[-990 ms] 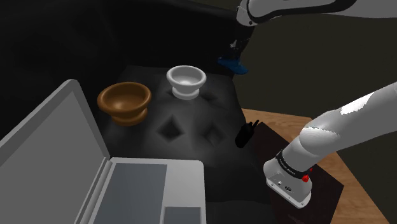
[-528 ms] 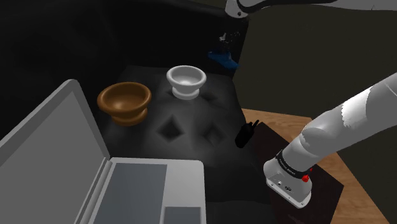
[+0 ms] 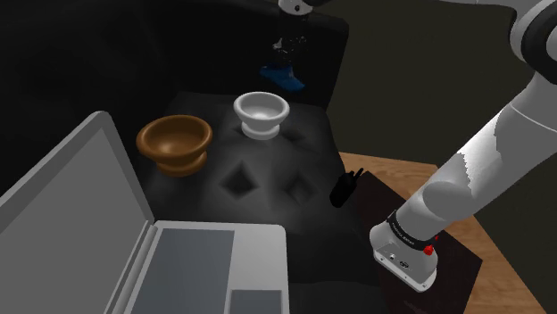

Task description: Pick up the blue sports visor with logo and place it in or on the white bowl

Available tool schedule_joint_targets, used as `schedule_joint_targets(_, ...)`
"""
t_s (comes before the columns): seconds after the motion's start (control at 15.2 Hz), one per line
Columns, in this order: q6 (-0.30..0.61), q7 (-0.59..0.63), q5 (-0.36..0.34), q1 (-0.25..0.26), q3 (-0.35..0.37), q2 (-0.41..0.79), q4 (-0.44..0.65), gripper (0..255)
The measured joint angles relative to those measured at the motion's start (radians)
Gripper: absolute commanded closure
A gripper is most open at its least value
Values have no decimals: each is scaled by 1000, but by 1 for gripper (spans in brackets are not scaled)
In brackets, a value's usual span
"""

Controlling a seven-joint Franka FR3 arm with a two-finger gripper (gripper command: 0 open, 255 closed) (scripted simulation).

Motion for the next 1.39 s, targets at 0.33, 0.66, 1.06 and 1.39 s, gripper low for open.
schedule_joint_targets(0.33,-16,57,-31,27,25,94,96,255)
schedule_joint_targets(0.66,43,71,-34,28,26,96,37,255)
schedule_joint_targets(1.06,125,84,-42,26,24,104,-38,255)
schedule_joint_targets(1.39,167,95,-50,26,23,116,-69,255)
